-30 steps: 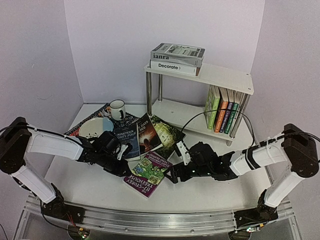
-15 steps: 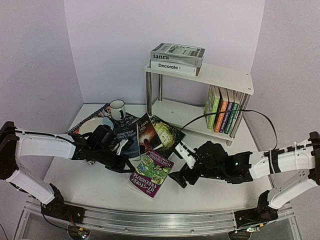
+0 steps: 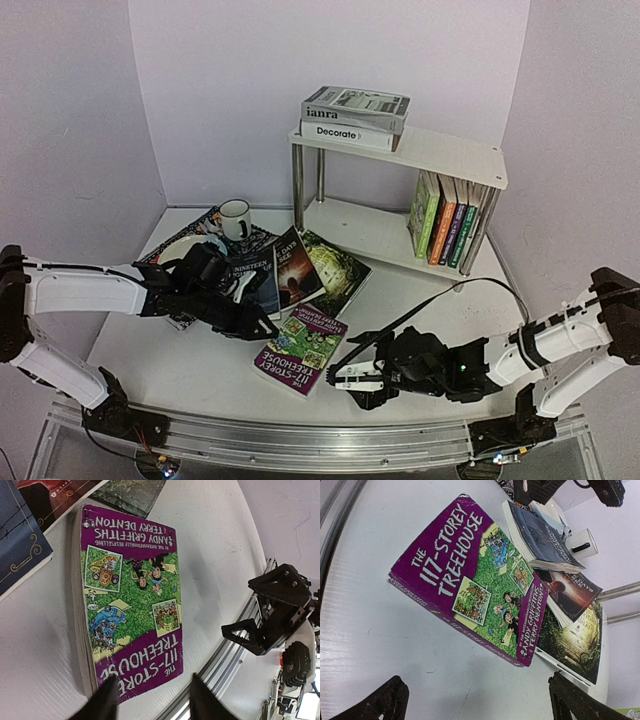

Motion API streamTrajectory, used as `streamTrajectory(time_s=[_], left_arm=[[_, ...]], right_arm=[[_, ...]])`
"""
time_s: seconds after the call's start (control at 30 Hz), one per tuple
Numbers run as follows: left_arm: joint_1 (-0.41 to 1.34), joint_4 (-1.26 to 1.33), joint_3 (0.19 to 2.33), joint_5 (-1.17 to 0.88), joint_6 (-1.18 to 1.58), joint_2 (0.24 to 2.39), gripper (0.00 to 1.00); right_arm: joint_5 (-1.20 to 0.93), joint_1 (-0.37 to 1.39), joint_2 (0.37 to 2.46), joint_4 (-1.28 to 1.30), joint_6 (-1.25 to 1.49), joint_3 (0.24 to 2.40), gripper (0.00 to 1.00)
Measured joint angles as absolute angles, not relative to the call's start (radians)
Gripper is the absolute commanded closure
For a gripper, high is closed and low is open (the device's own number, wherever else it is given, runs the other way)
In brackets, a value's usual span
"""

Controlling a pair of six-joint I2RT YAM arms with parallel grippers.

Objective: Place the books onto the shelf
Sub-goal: Move the book from the book pile, then pick up the book from the book pile.

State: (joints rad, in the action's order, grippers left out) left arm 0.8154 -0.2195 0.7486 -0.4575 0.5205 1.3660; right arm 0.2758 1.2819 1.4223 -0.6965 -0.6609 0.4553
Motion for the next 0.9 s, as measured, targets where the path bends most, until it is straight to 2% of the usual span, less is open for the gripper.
streamTrajectory(time_s=[0.07,0.2,0.67,0.83,0.9], left_arm=[[0.815,-0.218,0.749,-0.44,0.522,1.377,0.2],[0.815,-0.219,0.749,-0.403,0.521,1.432,0.19],[0.815,-0.223,0.754,-0.398,0.478,1.565,0.2],[0.815,-0.192,0.754,-0.428,0.475,1.603,0.23],[0.815,-0.184,0.754,-0.434,0.477,1.612,0.28]], right_arm=[[0.278,1.285,1.438,-0.718,-0.692,0.456,0.02],[0.277,1.288,1.467,-0.743,-0.718,0.471,0.02],[0.373,1.33,1.694,-0.895,-0.805,0.519,0.02],[0.432,1.33,1.78,-0.968,-0.849,0.574,0.02],[0.462,1.33,1.818,-1.01,-0.876,0.596,0.02]])
